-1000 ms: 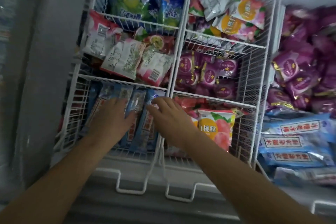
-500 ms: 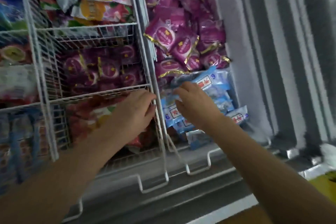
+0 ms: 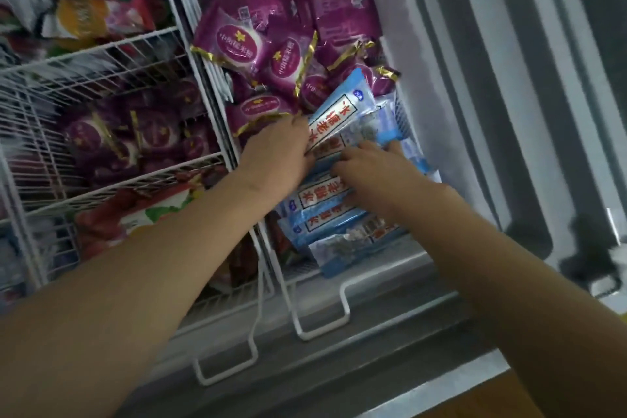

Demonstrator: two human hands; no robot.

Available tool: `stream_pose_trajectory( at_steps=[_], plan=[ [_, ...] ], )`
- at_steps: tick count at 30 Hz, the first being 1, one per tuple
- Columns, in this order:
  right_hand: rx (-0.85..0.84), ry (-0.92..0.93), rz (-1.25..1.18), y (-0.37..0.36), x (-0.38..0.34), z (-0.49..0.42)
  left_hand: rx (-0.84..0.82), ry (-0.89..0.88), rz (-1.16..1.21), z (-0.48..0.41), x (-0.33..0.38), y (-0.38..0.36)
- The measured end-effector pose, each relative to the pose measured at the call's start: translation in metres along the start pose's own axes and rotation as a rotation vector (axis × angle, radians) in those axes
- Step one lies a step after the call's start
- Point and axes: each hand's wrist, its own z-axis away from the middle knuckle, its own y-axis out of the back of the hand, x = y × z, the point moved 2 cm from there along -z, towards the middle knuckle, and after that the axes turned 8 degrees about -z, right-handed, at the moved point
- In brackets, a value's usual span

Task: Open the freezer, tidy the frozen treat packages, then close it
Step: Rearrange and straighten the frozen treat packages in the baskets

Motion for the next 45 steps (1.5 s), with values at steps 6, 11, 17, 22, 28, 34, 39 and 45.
stream_pose_trajectory(
  at_steps=[6,11,17,22,28,34,39,45],
  plan=[
    [0.102,0.042,-0.001,0.035,-0.009,0.01,0.119,0.063,0.133,0.034,-0.026,0.052],
    [0.189,0.193,0.032,0.064,-0.069,-0.015,0.111,0.273,0.181,0.085,-0.098,0.078],
    [0.143,0.534,0.082,0.06,-0.222,-0.054,0.086,0.693,0.434,0.212,-0.219,0.079],
    [0.106,0.884,0.111,0.037,-0.365,-0.072,0.062,1.064,0.47,0.337,-0.293,0.071],
    [-0.039,0.994,0.294,-0.021,-0.453,-0.105,-0.195,1.155,0.449,0.396,-0.347,0.028],
    [-0.099,0.907,0.367,-0.055,-0.461,-0.144,-0.313,1.209,0.223,0.362,-0.37,-0.019],
    [0.028,0.884,0.201,-0.05,-0.45,-0.129,-0.175,1.124,0.095,0.352,-0.363,-0.003],
    [0.249,0.607,-0.133,-0.011,-0.372,-0.087,0.078,0.65,0.119,0.314,-0.286,0.026]
  ],
)
